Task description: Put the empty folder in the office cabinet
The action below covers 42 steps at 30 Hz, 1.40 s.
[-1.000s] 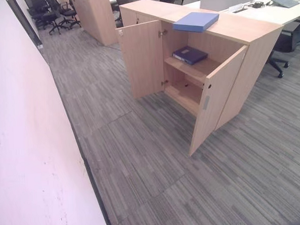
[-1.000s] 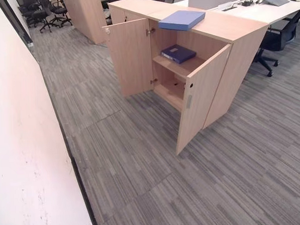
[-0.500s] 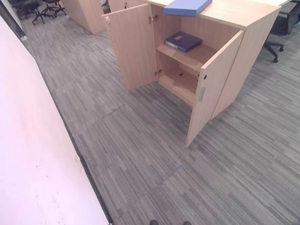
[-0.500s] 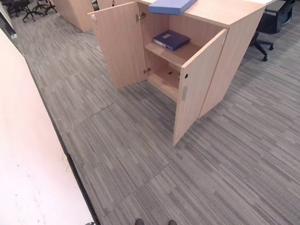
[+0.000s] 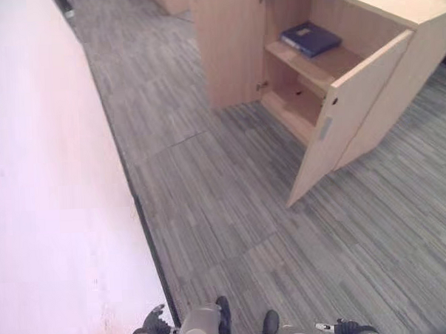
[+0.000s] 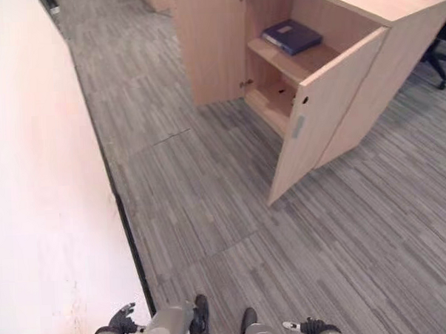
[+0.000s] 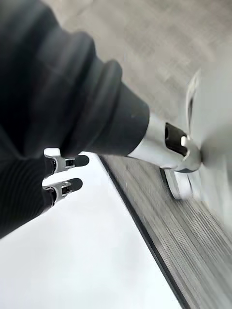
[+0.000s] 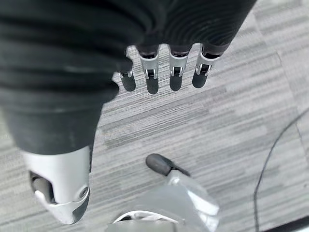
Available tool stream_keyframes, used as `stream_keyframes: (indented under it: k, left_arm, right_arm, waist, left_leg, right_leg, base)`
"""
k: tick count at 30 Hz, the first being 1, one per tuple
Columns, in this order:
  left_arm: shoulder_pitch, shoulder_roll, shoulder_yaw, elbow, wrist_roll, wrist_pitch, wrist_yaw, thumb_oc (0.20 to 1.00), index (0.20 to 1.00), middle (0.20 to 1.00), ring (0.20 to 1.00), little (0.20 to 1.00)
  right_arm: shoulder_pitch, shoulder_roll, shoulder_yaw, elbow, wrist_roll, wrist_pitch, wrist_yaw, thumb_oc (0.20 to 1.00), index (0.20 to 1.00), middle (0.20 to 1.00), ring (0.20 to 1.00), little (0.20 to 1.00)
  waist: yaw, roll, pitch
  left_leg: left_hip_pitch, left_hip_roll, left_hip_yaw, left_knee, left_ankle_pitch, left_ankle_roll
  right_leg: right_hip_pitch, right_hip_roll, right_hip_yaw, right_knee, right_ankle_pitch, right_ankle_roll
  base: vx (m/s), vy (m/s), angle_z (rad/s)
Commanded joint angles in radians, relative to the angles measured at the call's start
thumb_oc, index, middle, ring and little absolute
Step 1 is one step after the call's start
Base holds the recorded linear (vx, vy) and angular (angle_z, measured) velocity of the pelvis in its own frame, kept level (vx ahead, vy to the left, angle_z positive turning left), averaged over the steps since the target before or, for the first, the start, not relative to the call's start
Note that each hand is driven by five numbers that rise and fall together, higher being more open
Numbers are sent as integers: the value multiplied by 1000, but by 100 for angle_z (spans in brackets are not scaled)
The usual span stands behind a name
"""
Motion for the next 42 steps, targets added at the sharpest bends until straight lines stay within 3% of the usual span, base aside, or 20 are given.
stream_keyframes:
  k: [1, 4, 7, 17, 18, 19, 21, 22, 24, 25, 27, 28, 30, 32, 33, 34, 35, 36, 39, 42]
  left_arm:
    - [52, -38, -20, 23, -7, -3, 3, 1000, 1000, 1000, 1000, 1000]
    - [73, -48, -6, 48, -4, -2, -1, 1000, 1000, 1000, 1000, 1000]
    - [83, -50, 2, 66, 4, 1, 8, 1000, 1000, 1000, 1000, 1000]
    - [75, -36, 33, 47, -1, -13, 37, 1000, 1000, 1000, 1000, 1000]
    - [71, -29, 37, 37, -9, -14, 40, 1000, 1000, 1000, 1000, 1000]
    - [64, -22, 37, 30, -12, -11, 41, 1000, 1000, 1000, 1000, 1000]
    - [63, -14, 30, 24, -13, -9, 41, 1000, 1000, 1000, 1000, 1000]
    - [62, -14, 31, 24, -13, -9, 41, 1000, 1000, 1000, 1000, 1000]
    - [58, 2, 21, 19, -10, -5, 40, 1000, 1000, 1000, 1000, 1000]
    - [53, 11, 14, 5, -13, -6, 38, 1000, 1000, 1000, 1000, 1000]
    - [51, 13, 2, -23, -23, -8, 32, 1000, 1000, 1000, 1000, 1000]
    - [51, 13, 2, -23, -23, -8, 32, 1000, 1000, 1000, 1000, 1000]
    - [53, 11, -6, -13, -16, -7, 30, 1000, 1000, 1000, 1000, 1000]
    - [60, 20, -36, 14, 13, -1, 32, 1000, 1000, 1000, 1000, 1000]
    - [58, 20, -34, 15, 13, -1, 32, 1000, 1000, 1000, 1000, 1000]
    - [50, 16, -18, 28, 14, 0, 27, 1000, 1000, 1000, 1000, 1000]
    - [50, 16, -18, 28, 14, 0, 27, 1000, 1000, 1000, 1000, 1000]
    - [53, 11, 8, 55, 19, -1, 30, 1000, 1000, 1000, 1000, 1000]
    - [74, -4, 41, 104, 15, 5, 30, 1000, 1000, 1000, 1000, 1000]
    - [75, -16, 61, 118, -18, 6, 31, 1000, 1000, 1000, 1000, 1000]
  right_arm:
    - [19, -33, 40, 23, -43, -9, -9, 1000, 1000, 1000, 1000, 1000]
    - [20, -29, 39, 12, -39, -14, -3, 1000, 1000, 1000, 1000, 1000]
    - [29, -22, 39, 16, -42, -14, -1, 1000, 1000, 1000, 1000, 1000]
    - [38, 3, 61, 19, -76, -6, 18, 1000, 1000, 1000, 1000, 1000]
    - [34, 1, 57, 12, -75, -6, 22, 1000, 1000, 1000, 1000, 1000]
    - [26, -5, 49, -10, -71, -5, 28, 1000, 1000, 1000, 1000, 1000]
    - [12, -16, 42, -36, -57, -6, 26, 1000, 1000, 1000, 1000, 1000]
    - [11, -16, 43, -36, -56, -6, 26, 1000, 1000, 1000, 1000, 1000]
    - [6, -22, 35, -67, -34, -11, 21, 1000, 1000, 1000, 1000, 1000]
    - [4, -21, 36, -90, -17, -18, 19, 1000, 1000, 1000, 1000, 1000]
    - [-3, -17, 44, -113, 3, -21, 19, 1000, 1000, 1000, 1000, 1000]
    - [-3, -18, 44, -113, 3, -21, 19, 1000, 1000, 1000, 1000, 1000]
    - [-15, -11, 54, -126, 15, -25, 20, 1000, 1000, 1000, 1000, 1000]
    - [-161, 7, 102, -134, 53, 0, 20, 1000, 1000, 1000, 1000, 1000]
    - [-164, 8, 102, -132, 53, -1, 20, 1000, 1000, 1000, 1000, 1000]
    - [-112, 32, 118, -188, 21, -10, 9, 1000, 1000, 1000, 1000, 1000]
    - [-111, 32, 118, -188, 21, -10, 9, 1000, 1000, 1000, 1000, 1000]
    - [-79, 34, 120, -219, 17, -16, 15, 1000, 1000, 1000, 1000, 1000]
    - [-33, 36, 123, -211, 11, -15, 23, 1000, 1000, 1000, 1000, 1000]
    - [-11, 39, 92, -192, 60, -14, 30, 1000, 1000, 1000, 1000, 1000]
  waist:
    - [33, 31, -32]
    - [40, 45, -44]
    - [40, 56, -61]
    - [70, 28, -111]
    - [79, 20, -122]
    - [84, 16, -128]
    - [78, 15, -119]
    - [78, 13, -117]
    - [69, 25, -106]
    - [55, 40, -88]
    - [24, 69, -45]
    - [23, 71, -43]
    - [1, 76, -18]
    - [7, 61, -15]
    - [6, 62, -12]
    - [-8, 42, -7]
    - [-8, 43, -6]
    - [-23, 24, -4]
    - [-27, 8, -36]
    - [-37, 15, -57]
  left_leg:
    - [-61, 70, -3, -171, 123, -18]
    - [-31, 87, 51, -275, 140, -17]
    - [-24, 95, 68, -278, 167, -23]
    - [21, 13, 91, -278, 93, 28]
    - [37, -22, 89, -278, 69, 48]
    - [71, -77, 84, -278, 28, 83]
    - [116, -131, 68, -278, -27, 110]
    - [117, -134, 69, -278, -28, 112]
    - [157, -159, 58, -278, -64, 134]
    - [189, -146, 47, -278, -84, 135]
    - [233, -111, 11, -278, -80, 122]
    - [236, -108, 10, -278, -81, 120]
    - [271, -99, -17, -278, -90, 112]
    - [294, -102, -41, -278, -92, 103]
    - [296, -100, -42, -278, -93, 102]
    - [321, -114, -68, -278, -111, 97]
    - [322, -114, -68, -278, -112, 96]
    - [350, -131, -96, -278, -134, 99]
    - [383, -137, -128, -278, -176, 104]
    - [408, -100, -147, -278, -188, 93]
  right_leg:
    - [39, 18, -4, 7, 14, 129]
    - [68, 26, 0, 7, -8, 140]
    - [73, 31, -5, 7, -17, 142]
    - [92, -115, -22, 32, 4, 228]
    - [75, -173, -26, 92, 56, 254]
    - [33, -260, -34, 228, 160, 281]
    - [-14, -339, -36, 406, 266, 293]
    - [-15, -342, -35, 410, 265, 295]
    - [-59, -395, -64, 562, 320, 286]
    - [-129, -401, -93, 625, 309, 275]
    - [-211, -332, -97, 550, 220, 239]
    - [-206, -328, -100, 548, 219, 237]
    - [-265, -248, -57, 454, 195, 225]
    - [-297, -171, -52, 278, 223, 213]
    - [-292, -169, -54, 273, 225, 213]
    - [-322, -118, -39, 152, 256, 231]
    - [-320, -117, -39, 150, 257, 231]
    - [-349, -72, -17, 70, 298, 243]
    - [-310, -58, -16, 23, 314, 229]
    - [-306, -40, -1, 57, 292, 212]
  base:
    - [256, 78, 6]
    - [239, 96, 7]
    - [153, 81, 1]
    - [229, 179, -4]
    - [256, 361, -17]
    - [298, 478, -12]
    - [207, 337, 6]
    - [183, 256, 19]
    - [192, 262, 38]
    - [225, 132, 48]
    - [185, -81, 52]
    - [121, -128, 68]
    - [120, -108, 67]
    - [123, -136, 36]
    - [191, -157, 6]
    - [147, -95, 26]
    - [319, -168, 28]
    - [252, -111, 55]
    - [354, -185, 74]
    - [322, -186, 38]
